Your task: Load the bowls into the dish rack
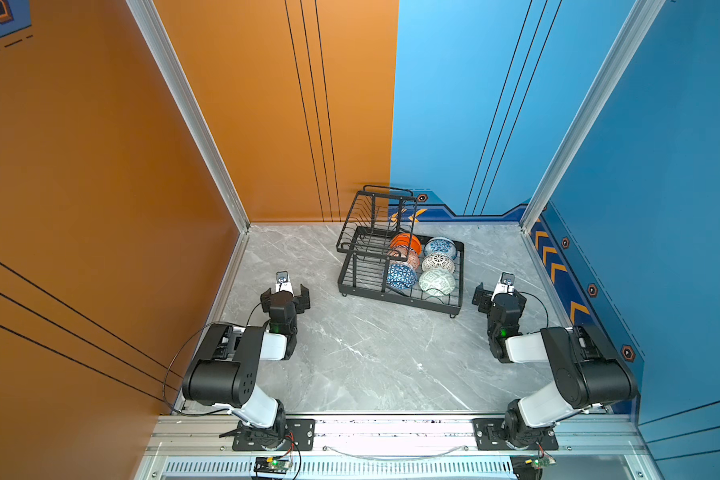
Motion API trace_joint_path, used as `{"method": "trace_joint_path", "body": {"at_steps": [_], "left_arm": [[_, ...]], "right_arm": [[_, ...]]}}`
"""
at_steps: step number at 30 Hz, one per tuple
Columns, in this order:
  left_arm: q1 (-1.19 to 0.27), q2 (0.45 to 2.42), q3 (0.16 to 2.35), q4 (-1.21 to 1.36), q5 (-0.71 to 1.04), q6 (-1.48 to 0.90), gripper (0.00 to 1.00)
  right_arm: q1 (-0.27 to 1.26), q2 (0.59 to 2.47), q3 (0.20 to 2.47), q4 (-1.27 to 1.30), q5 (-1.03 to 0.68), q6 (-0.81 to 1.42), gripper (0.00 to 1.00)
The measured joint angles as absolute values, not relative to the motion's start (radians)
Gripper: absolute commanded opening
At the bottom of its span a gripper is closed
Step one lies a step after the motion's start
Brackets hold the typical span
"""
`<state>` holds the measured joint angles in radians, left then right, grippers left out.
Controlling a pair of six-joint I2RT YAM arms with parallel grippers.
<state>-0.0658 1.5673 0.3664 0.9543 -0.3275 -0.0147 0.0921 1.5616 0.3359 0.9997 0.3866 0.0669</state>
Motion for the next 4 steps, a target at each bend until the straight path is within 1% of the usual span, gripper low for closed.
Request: {"method": "trace_joint_path", "body": {"at_steps": [4], "left_arm": [[-0.066, 1.567, 0.366, 0.954, -0.327, -0.015, 0.98]], "right_arm": [[0.085, 1.562, 0.336, 0.987, 0.368, 0.067, 1.0]]}}
